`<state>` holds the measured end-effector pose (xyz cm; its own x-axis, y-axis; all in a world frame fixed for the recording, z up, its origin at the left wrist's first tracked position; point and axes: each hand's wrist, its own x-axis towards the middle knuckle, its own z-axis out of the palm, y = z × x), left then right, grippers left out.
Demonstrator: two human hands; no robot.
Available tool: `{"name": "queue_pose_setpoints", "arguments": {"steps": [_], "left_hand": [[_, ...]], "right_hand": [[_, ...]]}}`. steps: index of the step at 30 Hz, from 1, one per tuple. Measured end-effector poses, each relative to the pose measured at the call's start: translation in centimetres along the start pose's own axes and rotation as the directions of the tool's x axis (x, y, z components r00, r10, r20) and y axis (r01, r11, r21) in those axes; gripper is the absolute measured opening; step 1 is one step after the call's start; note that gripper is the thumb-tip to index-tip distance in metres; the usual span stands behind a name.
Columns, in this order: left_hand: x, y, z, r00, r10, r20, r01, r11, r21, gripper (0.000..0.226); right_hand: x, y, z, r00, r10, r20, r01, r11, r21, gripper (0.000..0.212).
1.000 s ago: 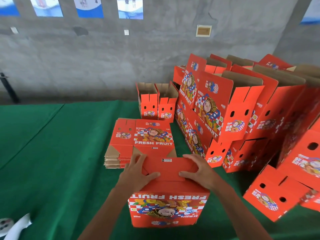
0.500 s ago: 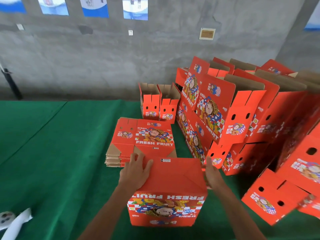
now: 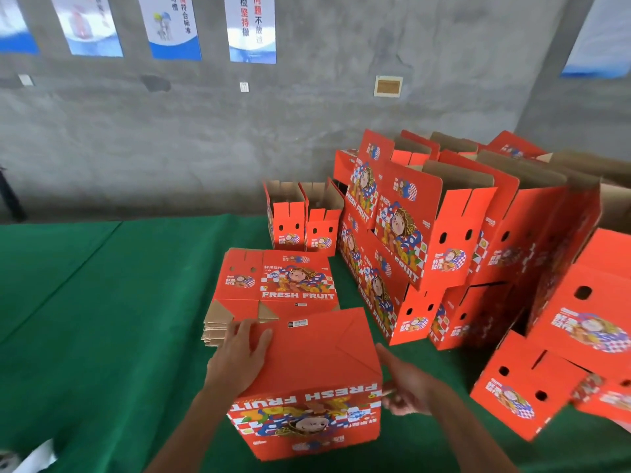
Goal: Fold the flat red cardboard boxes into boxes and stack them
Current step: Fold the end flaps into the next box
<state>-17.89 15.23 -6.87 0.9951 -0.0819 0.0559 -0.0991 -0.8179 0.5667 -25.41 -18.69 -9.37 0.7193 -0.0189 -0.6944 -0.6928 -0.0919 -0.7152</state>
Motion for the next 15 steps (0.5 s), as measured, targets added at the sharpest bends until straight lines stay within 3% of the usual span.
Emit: {"name": "queue_pose_setpoints", "arguments": {"steps": [6, 10, 12, 15], "left_hand": [[-0.9, -1.6, -0.3, 0.977, -0.031, -0.211, -0.054, 0.921, -0.386, 0.051], [-1.1, -0.8, 0.5, 0.975, -0.062, -0.214, -0.094, 0.755, -0.649, 0.044], [-1.2, -0.2, 1.0, 0.982, -0.070, -0.176, -0.079, 0.695, -0.715, 0.034], [-0.9, 2.0, 1.2, 0.988, 0.023, -0.154, -0.129, 0.677, -0.725, 0.034]], "right_hand": [[-3.5, -4.5, 0.3, 0.996, -0.079, 0.039, 0.082, 0.992, -0.097, 0.091], [-6.9, -6.6, 0.4, 0.942, -0.334, 0.000, 0.331, 0.933, -0.144, 0.081], [-8.9, -7.5, 0.8, 0.871, -0.491, 0.017, 0.474, 0.830, -0.292, 0.075], [-11.5, -9.0, 1.9, 0.695, -0.716, 0.069, 0.610, 0.535, -0.585, 0.062]]}}
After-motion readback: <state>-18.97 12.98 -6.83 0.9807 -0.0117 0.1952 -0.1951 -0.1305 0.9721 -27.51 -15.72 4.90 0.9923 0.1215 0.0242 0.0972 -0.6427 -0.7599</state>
